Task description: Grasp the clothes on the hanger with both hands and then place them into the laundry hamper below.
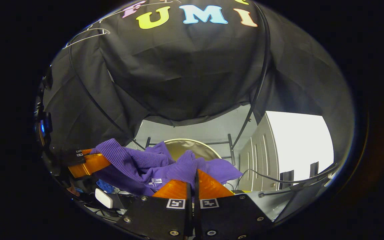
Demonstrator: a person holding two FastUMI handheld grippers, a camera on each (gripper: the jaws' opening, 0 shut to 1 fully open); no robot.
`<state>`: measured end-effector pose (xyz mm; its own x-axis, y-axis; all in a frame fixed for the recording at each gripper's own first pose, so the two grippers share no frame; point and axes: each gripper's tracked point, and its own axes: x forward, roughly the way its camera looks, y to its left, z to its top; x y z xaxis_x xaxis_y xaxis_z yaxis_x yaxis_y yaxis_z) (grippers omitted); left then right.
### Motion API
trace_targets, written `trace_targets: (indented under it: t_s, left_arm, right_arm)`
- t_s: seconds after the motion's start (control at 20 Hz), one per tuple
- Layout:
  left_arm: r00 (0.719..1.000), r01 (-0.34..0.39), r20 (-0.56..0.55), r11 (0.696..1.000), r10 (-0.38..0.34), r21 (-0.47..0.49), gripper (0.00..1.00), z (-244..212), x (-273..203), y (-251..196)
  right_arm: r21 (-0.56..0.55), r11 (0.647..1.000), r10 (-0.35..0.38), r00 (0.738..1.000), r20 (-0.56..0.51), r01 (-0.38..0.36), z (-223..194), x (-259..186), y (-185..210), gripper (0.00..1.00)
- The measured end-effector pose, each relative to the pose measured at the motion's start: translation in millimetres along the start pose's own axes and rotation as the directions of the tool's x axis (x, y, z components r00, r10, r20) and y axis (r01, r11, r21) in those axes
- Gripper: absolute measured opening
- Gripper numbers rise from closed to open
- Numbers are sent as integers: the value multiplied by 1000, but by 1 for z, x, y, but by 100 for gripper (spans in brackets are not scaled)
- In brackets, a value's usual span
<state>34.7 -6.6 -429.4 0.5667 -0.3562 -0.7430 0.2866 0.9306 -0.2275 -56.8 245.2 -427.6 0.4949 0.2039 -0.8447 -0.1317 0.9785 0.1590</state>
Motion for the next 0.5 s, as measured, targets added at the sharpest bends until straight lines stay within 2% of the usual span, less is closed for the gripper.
trace_targets:
  t_s: [0.05,0.3,0.5]
  left_arm:
    - [1000,6,-1,1000,-6,0,1,1,1,-1]
    - [1000,10,-9,1000,-9,25,2,0,4,1]
    - [1000,-2,-12,999,2,33,8,-2,3,11]
  right_arm:
    - [-1,1000,1,1000,-3,-1,0,-1,1,2]
    - [-27,1000,-1,1000,-22,0,-3,-5,8,4]
    - [-57,998,5,997,-72,-9,-11,-9,12,8]
